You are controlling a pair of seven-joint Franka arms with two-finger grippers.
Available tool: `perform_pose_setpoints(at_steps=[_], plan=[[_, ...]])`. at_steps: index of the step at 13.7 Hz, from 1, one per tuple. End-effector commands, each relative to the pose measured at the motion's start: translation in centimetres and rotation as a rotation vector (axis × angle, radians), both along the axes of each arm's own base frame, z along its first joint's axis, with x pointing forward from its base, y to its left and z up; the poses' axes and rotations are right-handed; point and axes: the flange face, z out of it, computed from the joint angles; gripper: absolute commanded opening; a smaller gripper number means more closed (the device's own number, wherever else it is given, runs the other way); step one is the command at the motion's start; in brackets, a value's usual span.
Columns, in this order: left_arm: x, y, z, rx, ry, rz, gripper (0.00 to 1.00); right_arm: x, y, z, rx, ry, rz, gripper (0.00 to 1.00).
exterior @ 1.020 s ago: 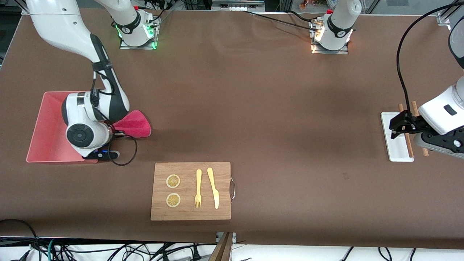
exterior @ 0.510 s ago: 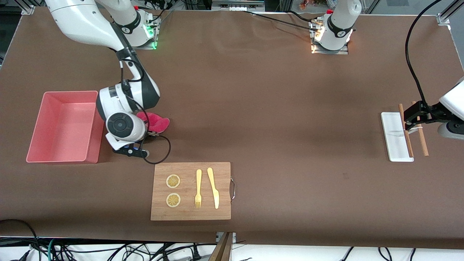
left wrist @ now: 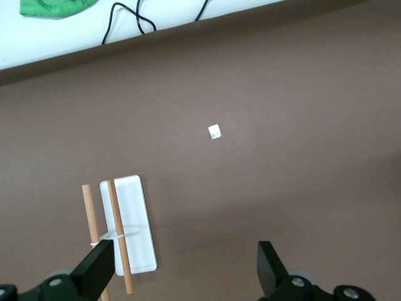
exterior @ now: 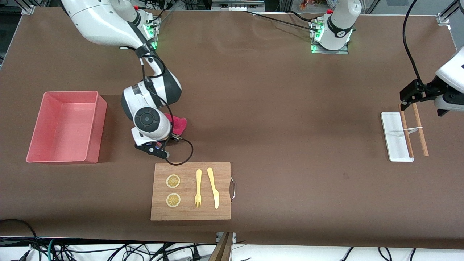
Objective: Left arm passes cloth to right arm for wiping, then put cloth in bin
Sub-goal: 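Wipe the cloth back and forth beside the cutting board with the right gripper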
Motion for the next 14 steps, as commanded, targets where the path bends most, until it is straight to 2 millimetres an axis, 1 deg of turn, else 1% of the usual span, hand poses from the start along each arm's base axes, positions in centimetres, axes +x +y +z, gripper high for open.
perform_pose_setpoints(at_steps=[1,2,3,5,8,9,11,12,13,14], plan=[[-1.4,1.0,-0.4,-0.053,0.033,0.033,1.00,1.1,2.4,0.1,0.034,-0.041,-0.082,0.00],[-1.7,1.6,-0.5,-0.071,0.058,0.041,1.00,1.0,3.3,0.0,0.059,-0.059,-0.113,0.00],[-2.0,1.6,-0.5,-0.069,0.088,0.042,1.00,0.8,4.6,0.2,0.107,-0.067,-0.151,0.00],[-2.5,0.6,0.4,-0.056,0.139,0.039,1.00,0.3,6.5,0.1,0.163,-0.075,-0.223,0.00],[-2.4,0.8,0.5,-0.055,0.144,0.041,1.00,-0.7,9.6,-0.2,0.217,-0.103,-0.330,0.00],[-2.2,0.8,0.2,-0.054,0.148,0.043,1.00,-0.9,9.9,-0.3,0.220,-0.104,-0.338,0.00],[-2.0,0.8,0.1,-0.033,0.143,0.041,1.00,-0.8,9.6,-0.2,0.213,-0.099,-0.326,0.00],[-1.7,1.0,0.3,-0.004,0.121,0.039,1.00,-0.8,8.9,-0.5,0.191,-0.081,-0.306,0.00],[-1.5,0.8,0.6,0.003,0.101,0.035,1.00,-1.1,8.2,-0.9,0.156,-0.039,-0.243,0.00],[-1.4,0.7,0.4,0.004,0.104,0.033,1.00,-0.9,7.0,-1.3,0.137,-0.009,-0.187,0.00]])
